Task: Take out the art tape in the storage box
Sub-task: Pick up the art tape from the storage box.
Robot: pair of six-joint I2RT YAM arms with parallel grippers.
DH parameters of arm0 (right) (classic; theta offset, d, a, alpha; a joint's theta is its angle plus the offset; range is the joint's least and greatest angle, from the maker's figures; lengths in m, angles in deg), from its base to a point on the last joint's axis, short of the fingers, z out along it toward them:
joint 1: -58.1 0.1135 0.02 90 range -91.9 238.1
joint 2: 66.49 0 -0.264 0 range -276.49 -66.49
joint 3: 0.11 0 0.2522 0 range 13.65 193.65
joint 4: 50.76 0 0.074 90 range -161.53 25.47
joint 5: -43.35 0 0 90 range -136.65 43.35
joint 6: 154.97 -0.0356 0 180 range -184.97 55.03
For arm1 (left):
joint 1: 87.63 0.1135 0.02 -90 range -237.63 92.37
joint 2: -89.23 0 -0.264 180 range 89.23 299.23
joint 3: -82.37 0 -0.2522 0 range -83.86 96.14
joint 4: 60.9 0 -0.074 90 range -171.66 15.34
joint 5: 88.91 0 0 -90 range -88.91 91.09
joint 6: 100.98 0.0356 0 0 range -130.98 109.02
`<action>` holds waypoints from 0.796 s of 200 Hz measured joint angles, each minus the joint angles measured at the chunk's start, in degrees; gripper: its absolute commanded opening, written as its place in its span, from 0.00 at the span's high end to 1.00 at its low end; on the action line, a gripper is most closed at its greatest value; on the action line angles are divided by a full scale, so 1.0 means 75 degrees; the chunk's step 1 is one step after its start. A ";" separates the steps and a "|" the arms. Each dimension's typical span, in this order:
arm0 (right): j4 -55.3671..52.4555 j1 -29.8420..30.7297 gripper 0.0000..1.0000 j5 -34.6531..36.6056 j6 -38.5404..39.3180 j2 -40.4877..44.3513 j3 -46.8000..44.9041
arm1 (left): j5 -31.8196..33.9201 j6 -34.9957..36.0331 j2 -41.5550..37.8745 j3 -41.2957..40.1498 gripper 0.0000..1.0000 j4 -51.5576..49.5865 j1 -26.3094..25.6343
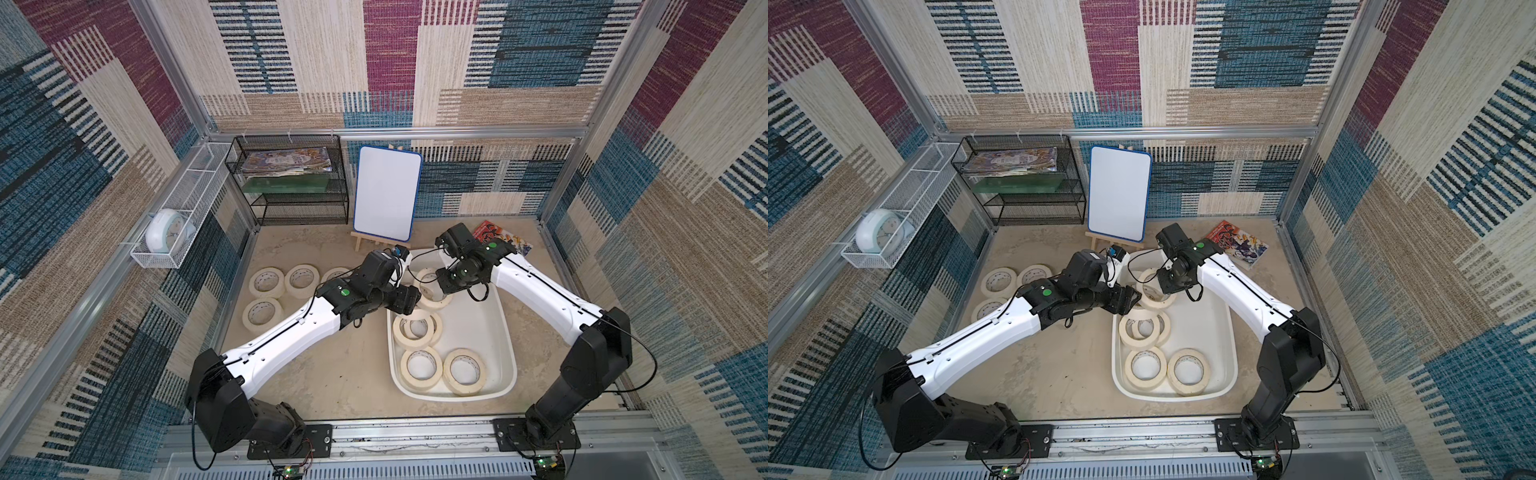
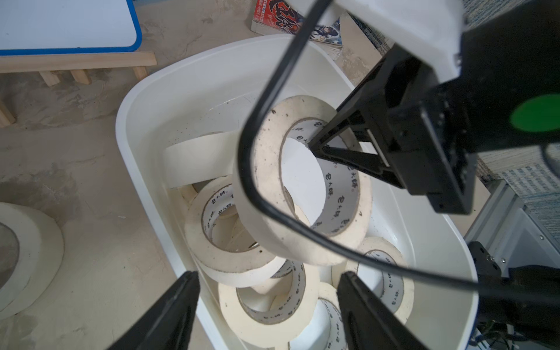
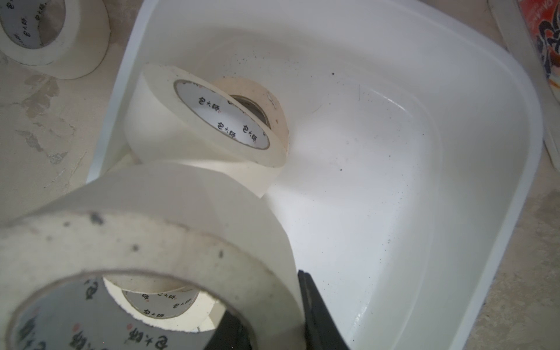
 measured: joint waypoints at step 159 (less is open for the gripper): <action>0.0201 0.0303 1.00 -0.0015 -0.0303 0.0338 -0.0268 | 0.0455 -0.1105 0.1096 0.0114 0.88 0.1358 -0.0003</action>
